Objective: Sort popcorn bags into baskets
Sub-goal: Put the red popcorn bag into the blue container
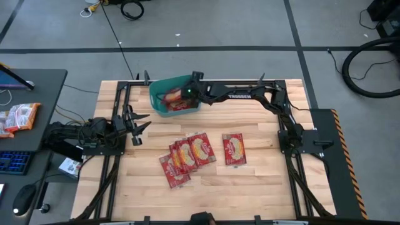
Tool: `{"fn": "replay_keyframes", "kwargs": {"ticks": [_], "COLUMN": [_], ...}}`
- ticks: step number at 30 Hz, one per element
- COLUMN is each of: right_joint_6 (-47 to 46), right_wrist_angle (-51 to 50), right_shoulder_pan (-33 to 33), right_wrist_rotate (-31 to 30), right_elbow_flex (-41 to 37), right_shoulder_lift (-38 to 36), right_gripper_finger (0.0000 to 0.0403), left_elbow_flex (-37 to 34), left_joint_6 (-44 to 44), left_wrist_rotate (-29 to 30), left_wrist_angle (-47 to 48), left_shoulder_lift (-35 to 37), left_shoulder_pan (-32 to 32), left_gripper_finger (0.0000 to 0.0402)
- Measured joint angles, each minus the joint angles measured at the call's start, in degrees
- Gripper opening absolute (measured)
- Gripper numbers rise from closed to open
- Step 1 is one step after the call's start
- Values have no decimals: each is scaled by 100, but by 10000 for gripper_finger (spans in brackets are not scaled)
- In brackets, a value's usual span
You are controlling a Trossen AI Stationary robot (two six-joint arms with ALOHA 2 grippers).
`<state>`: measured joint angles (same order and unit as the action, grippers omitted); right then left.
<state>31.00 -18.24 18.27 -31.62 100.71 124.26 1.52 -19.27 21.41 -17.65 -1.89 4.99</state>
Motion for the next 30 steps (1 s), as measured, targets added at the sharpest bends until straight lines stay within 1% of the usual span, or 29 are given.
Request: {"fn": "replay_keyframes", "kwargs": {"ticks": [6,7,9,12,15,24,30], "right_joint_6": [337,377,411,294,-113,-2669,-4174], "right_wrist_angle": [-244,-243,-247,-275,-452,-1532,-2196], "right_shoulder_pan": [-309,-352,-447,-630,-859,-1733,-2351], "right_wrist_rotate": [-1467,-1584,-1611,-1517,-1427,-543,279], "right_elbow_flex": [295,374,519,742,953,1045,1045], "right_shoulder_lift": [-58,-58,-58,-58,-59,-61,-58], "right_gripper_finger": [115,116,116,116,116,117,129], "left_elbow_flex": [0,2,4,4,4,4,4], "left_joint_6": [1,0,2,2,2,0,1], "left_wrist_rotate": [1,2,2,2,2,4,5], "left_wrist_angle": [2,0,2,12,38,39,37], "left_shoulder_lift": [1,2,1,1,1,2,2], "left_shoulder_pan": [0,0,0,0,0,0,0], "left_gripper_finger": [141,141,141,141,141,141,141]}}
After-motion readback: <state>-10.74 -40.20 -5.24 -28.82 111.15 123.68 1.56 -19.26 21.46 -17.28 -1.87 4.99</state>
